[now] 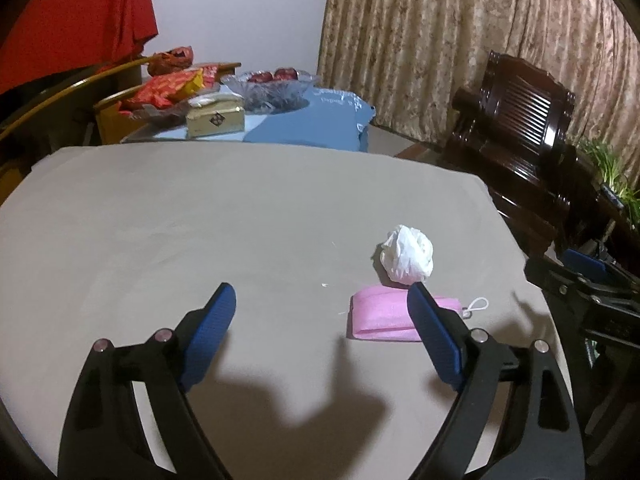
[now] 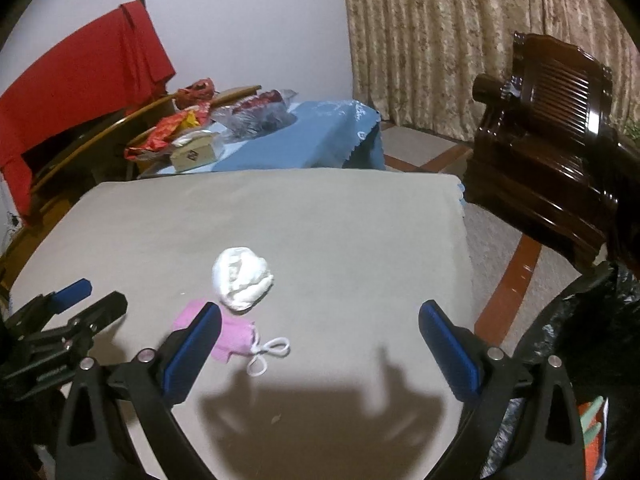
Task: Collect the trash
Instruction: 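Grasp the pink mask with the left tool while the right tool grasps the white tissue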
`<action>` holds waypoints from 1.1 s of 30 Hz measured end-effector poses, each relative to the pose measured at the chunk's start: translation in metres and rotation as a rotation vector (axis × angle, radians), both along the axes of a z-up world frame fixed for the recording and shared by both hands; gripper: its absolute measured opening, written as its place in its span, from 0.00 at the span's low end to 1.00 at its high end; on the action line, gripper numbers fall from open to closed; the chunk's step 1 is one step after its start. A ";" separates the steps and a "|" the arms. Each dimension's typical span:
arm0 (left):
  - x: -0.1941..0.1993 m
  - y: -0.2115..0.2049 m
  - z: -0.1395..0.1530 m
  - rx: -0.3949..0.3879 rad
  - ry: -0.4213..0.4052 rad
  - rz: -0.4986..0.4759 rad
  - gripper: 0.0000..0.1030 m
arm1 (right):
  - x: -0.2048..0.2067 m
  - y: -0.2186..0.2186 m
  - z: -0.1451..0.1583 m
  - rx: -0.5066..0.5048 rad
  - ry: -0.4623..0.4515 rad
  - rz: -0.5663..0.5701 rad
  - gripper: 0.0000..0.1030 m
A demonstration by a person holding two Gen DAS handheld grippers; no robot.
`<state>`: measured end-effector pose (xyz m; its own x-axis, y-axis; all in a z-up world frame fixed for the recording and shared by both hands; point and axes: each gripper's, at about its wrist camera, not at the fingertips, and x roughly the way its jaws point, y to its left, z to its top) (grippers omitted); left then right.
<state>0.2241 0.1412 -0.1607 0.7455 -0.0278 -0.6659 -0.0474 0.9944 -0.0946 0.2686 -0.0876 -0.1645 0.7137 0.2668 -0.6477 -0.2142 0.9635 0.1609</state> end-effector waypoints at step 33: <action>0.013 0.006 -0.029 -0.119 0.076 -0.071 0.07 | 0.030 0.014 -0.017 -0.014 0.031 0.015 0.94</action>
<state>0.2374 0.1470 -0.1900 0.6865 -0.1604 -0.7092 0.0110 0.9775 -0.2104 0.2982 -0.0734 -0.1820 0.6892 0.2682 -0.6731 -0.2237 0.9624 0.1543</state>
